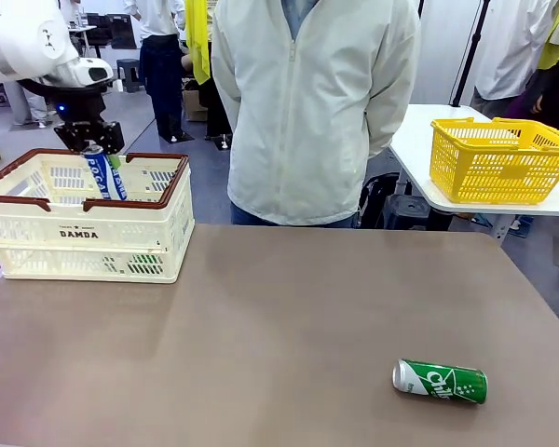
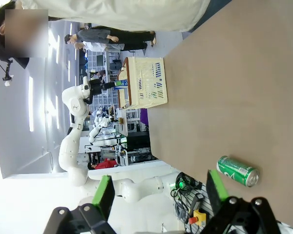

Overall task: Place the drinks into the Shopping basket.
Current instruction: Pick up one drink and place it into the Shopping basket.

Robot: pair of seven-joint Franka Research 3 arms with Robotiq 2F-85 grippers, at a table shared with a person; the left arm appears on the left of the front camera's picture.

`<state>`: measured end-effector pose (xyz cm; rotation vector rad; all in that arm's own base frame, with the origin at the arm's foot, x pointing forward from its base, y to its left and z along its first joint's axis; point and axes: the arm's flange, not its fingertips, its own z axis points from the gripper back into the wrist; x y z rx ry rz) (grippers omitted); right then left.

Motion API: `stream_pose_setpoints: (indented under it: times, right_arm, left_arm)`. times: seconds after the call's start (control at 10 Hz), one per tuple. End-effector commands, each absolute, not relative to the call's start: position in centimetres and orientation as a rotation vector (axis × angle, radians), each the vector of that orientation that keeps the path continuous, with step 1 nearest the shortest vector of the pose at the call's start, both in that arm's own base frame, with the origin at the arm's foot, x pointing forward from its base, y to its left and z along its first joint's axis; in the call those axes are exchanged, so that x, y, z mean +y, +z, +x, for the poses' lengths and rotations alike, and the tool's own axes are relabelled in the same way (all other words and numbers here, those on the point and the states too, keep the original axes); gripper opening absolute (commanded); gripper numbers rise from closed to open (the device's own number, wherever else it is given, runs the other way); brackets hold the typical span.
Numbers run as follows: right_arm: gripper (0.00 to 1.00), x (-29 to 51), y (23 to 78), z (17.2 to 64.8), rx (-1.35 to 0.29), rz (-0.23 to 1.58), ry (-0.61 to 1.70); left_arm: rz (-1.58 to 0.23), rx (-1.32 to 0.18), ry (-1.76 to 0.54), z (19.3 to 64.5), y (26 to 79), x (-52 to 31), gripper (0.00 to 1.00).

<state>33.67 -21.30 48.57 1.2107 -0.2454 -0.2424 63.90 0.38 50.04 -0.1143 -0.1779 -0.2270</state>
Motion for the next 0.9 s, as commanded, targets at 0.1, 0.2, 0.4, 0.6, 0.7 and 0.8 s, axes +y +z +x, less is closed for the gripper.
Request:
stream_pose_setpoints:
  times: [0.1, 0.2, 0.4, 0.6, 0.7, 0.8]
  right_arm:
    - [1.0, -21.2, 48.9, 33.7, -0.246, 1.217, -0.257]
    - [1.0, -21.2, 48.9, 33.7, -0.246, 1.217, -0.257]
    - [1.0, -21.2, 48.9, 33.7, -0.246, 1.217, -0.257]
    - [1.0, -21.2, 48.9, 33.7, -0.246, 1.217, -0.257]
    - [1.0, -21.2, 48.9, 33.7, -0.246, 1.217, -0.257]
    - [1.0, -21.2, 48.9, 33.7, -0.246, 1.217, -0.257]
  left_arm:
    - [-0.106, -0.109, -0.111, 65.3, 46.9, 0.1, 0.0]
    - [-0.114, -0.111, -0.057, 65.0, 45.6, 0.1, 0.0]
    - [-0.102, -0.172, 0.094, 64.0, 44.1, -0.1, 0.0]
    - [-0.098, -0.169, 0.066, 63.6, 43.8, -0.7, 0.0]
    - [-0.088, -0.147, 0.062, 64.0, 43.5, -1.0, 0.0]
    - [-0.074, -0.122, 0.062, 64.6, 43.2, -1.2, 0.0]
